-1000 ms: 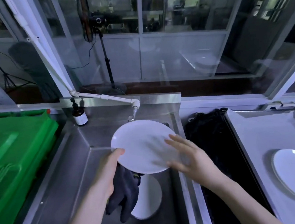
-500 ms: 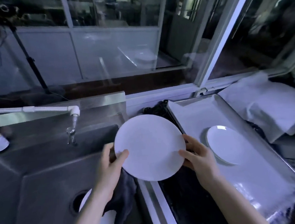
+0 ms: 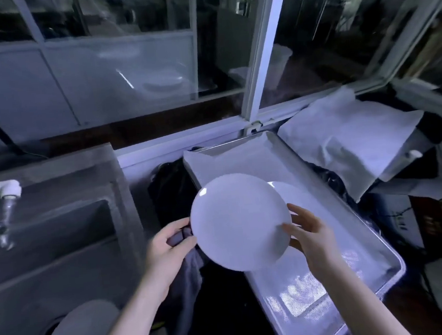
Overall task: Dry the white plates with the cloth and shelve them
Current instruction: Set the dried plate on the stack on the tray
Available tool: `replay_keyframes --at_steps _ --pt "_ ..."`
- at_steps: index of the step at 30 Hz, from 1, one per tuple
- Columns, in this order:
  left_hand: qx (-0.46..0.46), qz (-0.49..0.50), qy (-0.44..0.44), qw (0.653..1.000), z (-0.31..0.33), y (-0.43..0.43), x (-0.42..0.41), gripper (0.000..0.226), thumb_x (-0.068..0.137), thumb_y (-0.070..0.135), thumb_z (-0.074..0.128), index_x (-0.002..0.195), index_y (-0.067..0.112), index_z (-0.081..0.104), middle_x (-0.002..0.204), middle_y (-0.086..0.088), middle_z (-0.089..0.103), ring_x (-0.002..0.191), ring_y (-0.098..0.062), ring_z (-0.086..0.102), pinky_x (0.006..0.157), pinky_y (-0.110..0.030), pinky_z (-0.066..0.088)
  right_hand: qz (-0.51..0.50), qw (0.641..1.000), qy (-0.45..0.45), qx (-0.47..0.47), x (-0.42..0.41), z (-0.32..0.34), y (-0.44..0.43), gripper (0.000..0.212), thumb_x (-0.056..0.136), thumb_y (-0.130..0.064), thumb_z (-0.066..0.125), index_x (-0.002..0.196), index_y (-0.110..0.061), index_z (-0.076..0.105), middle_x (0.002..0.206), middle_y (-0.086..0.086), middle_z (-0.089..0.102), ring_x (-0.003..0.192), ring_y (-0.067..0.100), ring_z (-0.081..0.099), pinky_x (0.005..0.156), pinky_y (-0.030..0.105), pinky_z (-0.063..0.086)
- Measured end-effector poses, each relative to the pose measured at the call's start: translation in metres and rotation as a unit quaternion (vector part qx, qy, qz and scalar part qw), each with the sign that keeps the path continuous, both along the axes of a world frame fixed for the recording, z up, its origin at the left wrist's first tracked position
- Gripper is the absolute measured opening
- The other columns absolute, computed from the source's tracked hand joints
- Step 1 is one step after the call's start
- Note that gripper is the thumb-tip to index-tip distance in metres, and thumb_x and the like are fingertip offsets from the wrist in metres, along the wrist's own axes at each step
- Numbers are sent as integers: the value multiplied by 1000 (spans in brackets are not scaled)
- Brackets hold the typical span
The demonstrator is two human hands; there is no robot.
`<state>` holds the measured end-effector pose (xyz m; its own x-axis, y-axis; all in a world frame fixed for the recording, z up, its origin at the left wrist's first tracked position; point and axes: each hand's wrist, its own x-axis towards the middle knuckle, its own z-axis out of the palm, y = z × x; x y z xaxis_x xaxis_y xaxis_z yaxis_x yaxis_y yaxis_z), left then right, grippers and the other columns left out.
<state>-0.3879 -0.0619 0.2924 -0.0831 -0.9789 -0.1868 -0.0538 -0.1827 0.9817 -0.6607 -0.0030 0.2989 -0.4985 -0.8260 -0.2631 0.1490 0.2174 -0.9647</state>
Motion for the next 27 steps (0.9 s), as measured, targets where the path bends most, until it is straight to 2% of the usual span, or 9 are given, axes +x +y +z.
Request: replay_keyframes --at_steps 3,7,10,12,15,20,23,25,27 --pt "8 8 0 1000 -12 -2 -55 40 82 -7 68 106 25 73 95 19 75 91 8 67 69 -3 46 0 1000 -5 16 -51 -11 -9 43 83 9 67 110 -25 73 93 0 78 76 15 73 60 25 57" --pt "35 6 -25 999 -27 -14 -116 50 84 -10 62 110 31 71 96 27 72 97 12 64 73 -1 46 -32 998 -17 46 -107 -32 -19 42 80 10 71 101 -26 75 93 -3 73 66 6 70 56 22 57" --pt "51 -41 -51 997 -34 -24 -145 60 84 -5 61 110 49 69 101 25 72 100 11 63 74 -1 45 -35 997 -6 65 -135 -50 -27 43 79 11 71 107 -22 73 91 -2 67 59 3 67 57 19 55" --pt "56 -71 -77 993 -38 -30 -160 66 84 -3 60 104 61 66 101 26 72 99 14 62 74 2 43 -45 996 15 78 -149 -62 -33 46 78 10 72 107 -26 71 87 -4 66 57 5 63 66 23 56" --pt "69 -102 -125 985 -46 -38 -179 69 83 0 56 103 66 62 96 25 70 96 14 61 74 3 40 -65 993 25 97 -164 -76 -40 48 78 10 70 106 -29 70 81 -4 66 54 6 57 64 21 51" --pt "94 -92 -165 977 -61 -46 -199 61 84 3 58 116 54 64 96 21 71 97 15 59 81 -6 38 -55 989 51 124 -179 -92 -48 49 77 4 73 99 -39 69 76 -2 64 70 14 59 68 24 46" --pt "98 -82 -178 976 -68 -49 -204 60 83 2 59 115 53 65 96 20 72 97 14 60 81 -8 38 -42 988 63 133 -180 -98 -52 51 76 1 74 91 -48 66 71 -7 64 62 5 59 65 23 46" --pt "103 -81 -184 974 -71 -50 -206 59 84 2 59 113 53 65 96 21 72 96 14 61 79 -7 39 -43 987 69 136 -181 -102 -55 50 75 1 74 94 -45 68 65 -8 61 53 -2 55 59 19 46" --pt "109 -73 -183 974 -74 -50 -207 59 84 2 58 111 53 66 95 20 72 94 13 62 81 -10 41 -40 986 79 142 -182 -106 -57 48 75 0 73 102 -39 72 71 -7 63 56 2 55 59 21 46"
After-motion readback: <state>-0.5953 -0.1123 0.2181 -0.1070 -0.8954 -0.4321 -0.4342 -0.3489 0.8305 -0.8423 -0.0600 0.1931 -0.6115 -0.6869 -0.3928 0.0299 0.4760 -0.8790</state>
